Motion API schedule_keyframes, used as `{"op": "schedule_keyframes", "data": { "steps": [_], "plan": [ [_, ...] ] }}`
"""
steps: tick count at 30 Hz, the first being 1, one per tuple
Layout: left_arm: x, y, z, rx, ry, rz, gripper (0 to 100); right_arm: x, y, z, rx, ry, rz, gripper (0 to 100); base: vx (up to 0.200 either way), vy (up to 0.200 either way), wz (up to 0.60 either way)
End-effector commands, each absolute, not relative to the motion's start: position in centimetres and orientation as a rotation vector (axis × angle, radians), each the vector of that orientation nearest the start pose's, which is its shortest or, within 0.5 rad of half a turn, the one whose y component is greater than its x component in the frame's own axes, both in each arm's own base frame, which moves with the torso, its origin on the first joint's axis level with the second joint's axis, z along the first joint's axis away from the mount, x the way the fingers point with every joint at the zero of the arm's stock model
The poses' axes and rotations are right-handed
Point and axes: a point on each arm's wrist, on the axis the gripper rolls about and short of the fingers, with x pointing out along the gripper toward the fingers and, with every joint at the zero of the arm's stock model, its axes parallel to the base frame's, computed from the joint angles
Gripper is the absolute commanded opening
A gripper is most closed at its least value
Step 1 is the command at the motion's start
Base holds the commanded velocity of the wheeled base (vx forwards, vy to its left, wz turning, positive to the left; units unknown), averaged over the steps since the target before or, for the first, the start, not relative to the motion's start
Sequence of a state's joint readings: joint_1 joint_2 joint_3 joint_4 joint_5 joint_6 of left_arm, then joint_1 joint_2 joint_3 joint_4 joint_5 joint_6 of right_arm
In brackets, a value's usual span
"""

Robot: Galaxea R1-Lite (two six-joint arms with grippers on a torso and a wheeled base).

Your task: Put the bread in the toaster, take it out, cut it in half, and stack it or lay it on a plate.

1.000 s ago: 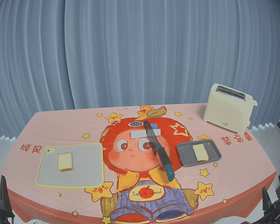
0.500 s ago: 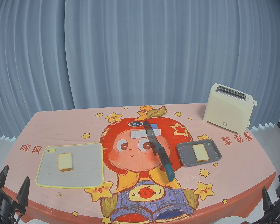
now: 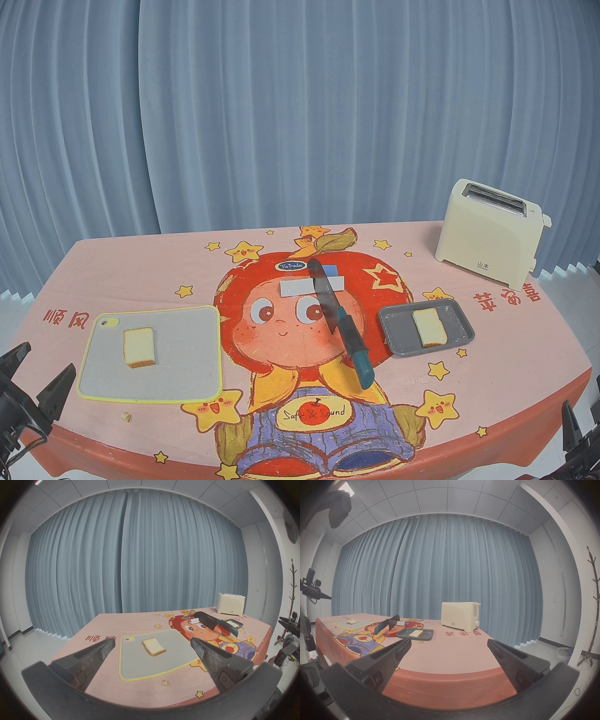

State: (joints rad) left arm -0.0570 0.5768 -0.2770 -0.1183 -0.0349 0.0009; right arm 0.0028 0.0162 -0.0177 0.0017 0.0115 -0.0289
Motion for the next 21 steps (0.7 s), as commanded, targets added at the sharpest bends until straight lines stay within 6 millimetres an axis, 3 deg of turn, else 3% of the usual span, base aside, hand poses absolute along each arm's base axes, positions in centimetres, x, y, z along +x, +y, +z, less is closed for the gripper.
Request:
{"op": "schedule_keyframes", "data": {
  "steps": [1,13,21],
  "plan": [
    [7.0,-0.3,17.7,0.002,0.293,-0.056,100,-2.3,0.0,7.5,-0.029,0.001,0.014,100,0.000,0.000,0.00],
    [11.8,-0.3,17.7,-0.057,0.453,0.049,100,-2.3,0.0,7.5,-0.029,0.001,0.015,100,0.000,0.000,0.00],
    [14.1,-0.3,16.6,-0.059,0.549,0.082,100,-2.3,0.0,7.5,-0.029,0.003,0.014,100,0.000,0.000,0.00]
  ]
}}
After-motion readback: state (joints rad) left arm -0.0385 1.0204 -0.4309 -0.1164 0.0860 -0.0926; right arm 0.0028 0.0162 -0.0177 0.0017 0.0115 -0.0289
